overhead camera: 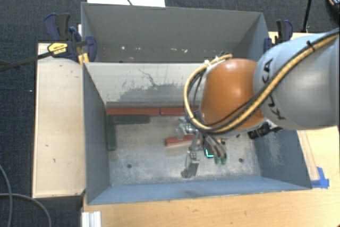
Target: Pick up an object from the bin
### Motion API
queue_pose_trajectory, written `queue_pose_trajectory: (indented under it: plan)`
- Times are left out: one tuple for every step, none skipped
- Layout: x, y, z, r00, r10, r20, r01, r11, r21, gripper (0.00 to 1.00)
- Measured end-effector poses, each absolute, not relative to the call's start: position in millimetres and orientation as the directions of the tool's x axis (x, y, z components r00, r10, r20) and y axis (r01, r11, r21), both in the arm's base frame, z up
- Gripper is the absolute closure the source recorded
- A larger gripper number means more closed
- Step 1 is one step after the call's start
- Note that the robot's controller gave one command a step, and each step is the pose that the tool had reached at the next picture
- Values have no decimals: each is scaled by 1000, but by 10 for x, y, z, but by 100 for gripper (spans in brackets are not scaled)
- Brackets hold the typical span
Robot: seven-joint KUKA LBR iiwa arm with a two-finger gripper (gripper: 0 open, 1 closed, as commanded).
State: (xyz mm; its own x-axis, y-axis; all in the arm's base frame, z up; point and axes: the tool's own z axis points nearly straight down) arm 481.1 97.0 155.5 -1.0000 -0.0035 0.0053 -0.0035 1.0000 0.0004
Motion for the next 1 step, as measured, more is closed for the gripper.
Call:
queue_pose_trajectory:
  plan:
    - [5507, 400, 663, -999, -45, -2, -45, 999, -2, 0]
